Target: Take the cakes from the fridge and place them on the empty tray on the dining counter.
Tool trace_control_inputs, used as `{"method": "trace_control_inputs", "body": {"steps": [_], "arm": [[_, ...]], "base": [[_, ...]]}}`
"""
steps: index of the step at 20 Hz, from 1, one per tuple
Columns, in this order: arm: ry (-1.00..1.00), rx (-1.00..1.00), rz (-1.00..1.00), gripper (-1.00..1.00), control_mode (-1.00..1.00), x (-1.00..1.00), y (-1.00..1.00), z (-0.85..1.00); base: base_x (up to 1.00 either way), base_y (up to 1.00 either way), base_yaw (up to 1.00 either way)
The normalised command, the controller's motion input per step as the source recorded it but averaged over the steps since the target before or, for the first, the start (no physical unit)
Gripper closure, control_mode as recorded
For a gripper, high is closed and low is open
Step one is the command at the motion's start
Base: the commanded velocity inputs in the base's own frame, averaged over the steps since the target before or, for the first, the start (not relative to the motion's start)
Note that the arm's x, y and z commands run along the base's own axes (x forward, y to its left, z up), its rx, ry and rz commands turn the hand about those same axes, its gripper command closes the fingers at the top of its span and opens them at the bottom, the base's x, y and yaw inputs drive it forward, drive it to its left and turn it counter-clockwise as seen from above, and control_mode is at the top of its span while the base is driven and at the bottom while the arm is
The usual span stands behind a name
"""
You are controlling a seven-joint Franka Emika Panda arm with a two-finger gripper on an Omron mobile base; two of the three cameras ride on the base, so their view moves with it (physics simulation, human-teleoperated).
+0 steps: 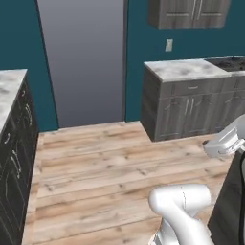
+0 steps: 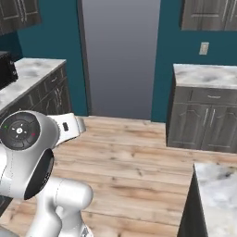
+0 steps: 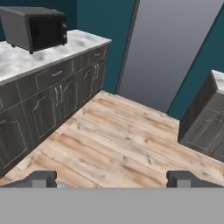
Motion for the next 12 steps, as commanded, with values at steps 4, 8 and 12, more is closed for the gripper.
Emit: {"method": "trace_control_inputs", "body": {"steps": [4,8,12], "arm": [[0.00,0.00,0.00,-1.00,1.00,0.00,0.00,0.00],[0.00,0.00,0.00,-1.00,1.00,0.00,0.00,0.00],[0.00,0.00,0.00,-1.00,1.00,0.00,0.00,0.00]], "base": [[1.00,-0.18,-0.10],[1.00,-0.44,-0.33],[1.00,-0.37,-0.47]]}}
